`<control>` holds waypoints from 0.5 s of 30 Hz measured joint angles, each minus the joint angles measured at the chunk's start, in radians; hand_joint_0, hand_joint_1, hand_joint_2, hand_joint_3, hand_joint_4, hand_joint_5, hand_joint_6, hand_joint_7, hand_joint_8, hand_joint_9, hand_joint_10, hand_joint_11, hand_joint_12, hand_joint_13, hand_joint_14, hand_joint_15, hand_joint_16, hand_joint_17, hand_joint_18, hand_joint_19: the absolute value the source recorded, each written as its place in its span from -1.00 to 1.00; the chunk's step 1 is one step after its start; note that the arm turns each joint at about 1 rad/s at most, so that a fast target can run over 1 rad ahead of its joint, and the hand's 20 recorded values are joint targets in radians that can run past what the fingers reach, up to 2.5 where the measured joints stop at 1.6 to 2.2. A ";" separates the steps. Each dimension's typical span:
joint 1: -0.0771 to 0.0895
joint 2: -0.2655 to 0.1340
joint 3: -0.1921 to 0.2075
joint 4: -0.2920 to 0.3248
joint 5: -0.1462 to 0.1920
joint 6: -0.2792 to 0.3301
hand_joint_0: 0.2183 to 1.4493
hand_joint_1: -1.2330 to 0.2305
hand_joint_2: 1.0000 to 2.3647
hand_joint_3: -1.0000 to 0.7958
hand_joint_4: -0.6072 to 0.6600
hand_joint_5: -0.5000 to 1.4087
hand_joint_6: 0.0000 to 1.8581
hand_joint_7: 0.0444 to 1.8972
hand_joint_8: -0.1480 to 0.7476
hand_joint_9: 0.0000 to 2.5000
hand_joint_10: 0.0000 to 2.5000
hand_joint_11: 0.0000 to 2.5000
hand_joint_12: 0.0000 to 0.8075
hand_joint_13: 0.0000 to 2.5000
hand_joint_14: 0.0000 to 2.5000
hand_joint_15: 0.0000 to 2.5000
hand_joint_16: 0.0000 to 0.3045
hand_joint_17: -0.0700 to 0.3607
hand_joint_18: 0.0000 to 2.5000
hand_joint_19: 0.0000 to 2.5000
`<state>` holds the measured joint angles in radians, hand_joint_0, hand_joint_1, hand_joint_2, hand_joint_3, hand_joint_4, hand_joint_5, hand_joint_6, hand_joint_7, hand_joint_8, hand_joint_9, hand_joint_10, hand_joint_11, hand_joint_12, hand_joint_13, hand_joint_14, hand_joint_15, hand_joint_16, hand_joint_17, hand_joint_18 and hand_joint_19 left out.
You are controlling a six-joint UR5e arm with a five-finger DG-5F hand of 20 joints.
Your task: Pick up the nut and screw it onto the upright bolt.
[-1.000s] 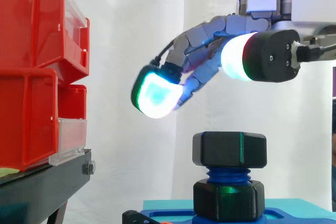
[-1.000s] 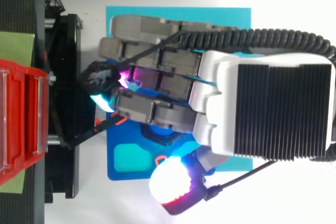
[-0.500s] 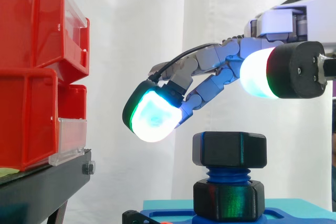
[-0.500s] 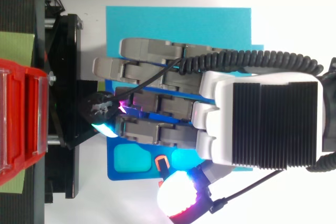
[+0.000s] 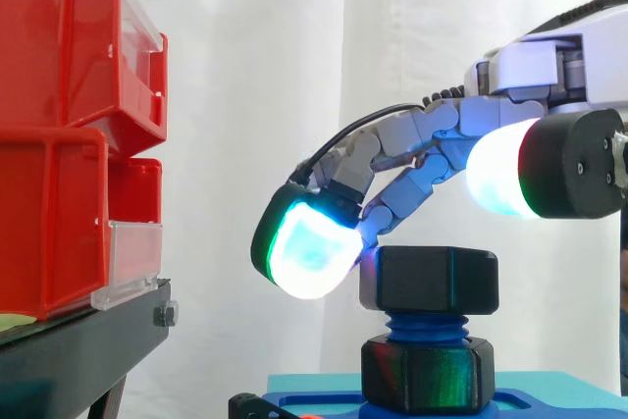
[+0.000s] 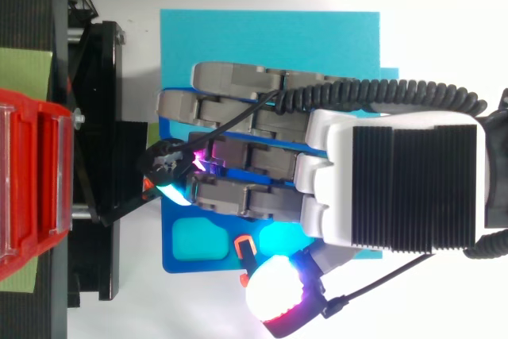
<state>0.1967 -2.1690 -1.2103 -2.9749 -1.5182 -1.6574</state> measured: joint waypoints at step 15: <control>-0.007 0.000 0.000 -0.009 -0.003 -0.001 -0.52 0.47 -1.00 -0.44 0.21 -0.50 -0.37 0.48 -0.13 -0.64 -1.00 -1.00 -0.22 -0.67 -1.00 -1.00 -0.77 -0.31 -0.96 -1.00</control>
<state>0.1892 -2.1686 -1.2103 -2.9841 -1.5214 -1.6580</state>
